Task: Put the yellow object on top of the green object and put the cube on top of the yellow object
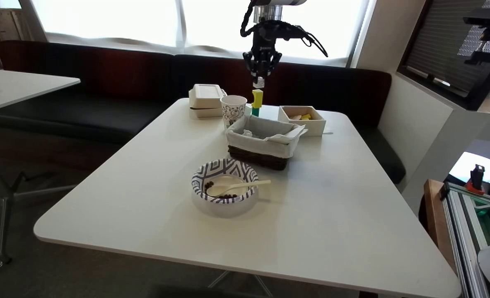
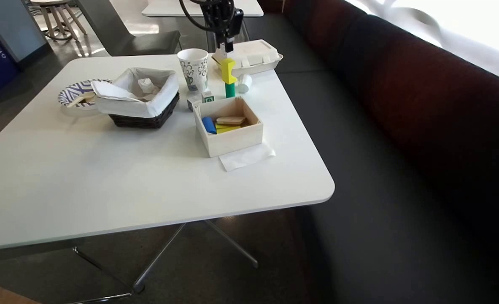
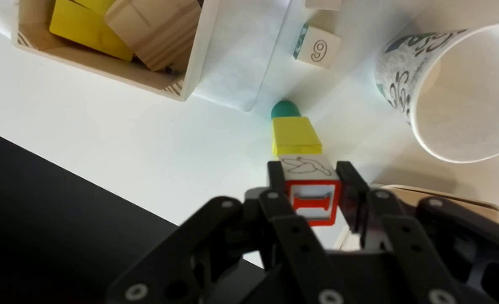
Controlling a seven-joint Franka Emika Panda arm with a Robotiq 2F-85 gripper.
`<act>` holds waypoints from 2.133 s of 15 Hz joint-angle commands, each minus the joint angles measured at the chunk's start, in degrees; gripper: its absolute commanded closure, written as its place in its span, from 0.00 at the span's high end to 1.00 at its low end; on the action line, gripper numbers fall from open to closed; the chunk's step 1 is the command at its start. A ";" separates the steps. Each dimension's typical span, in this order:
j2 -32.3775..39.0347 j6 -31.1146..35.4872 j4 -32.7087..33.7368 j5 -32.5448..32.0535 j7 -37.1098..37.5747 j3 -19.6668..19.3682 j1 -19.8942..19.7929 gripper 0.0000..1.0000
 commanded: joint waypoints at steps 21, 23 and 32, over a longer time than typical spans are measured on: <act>1.47 0.56 0.39 1.68 -2.14 1.18 -1.44 0.24; 1.50 0.38 0.44 1.94 -2.14 1.30 -1.55 0.31; -0.12 -0.82 -0.16 2.25 -2.07 1.26 -1.31 1.00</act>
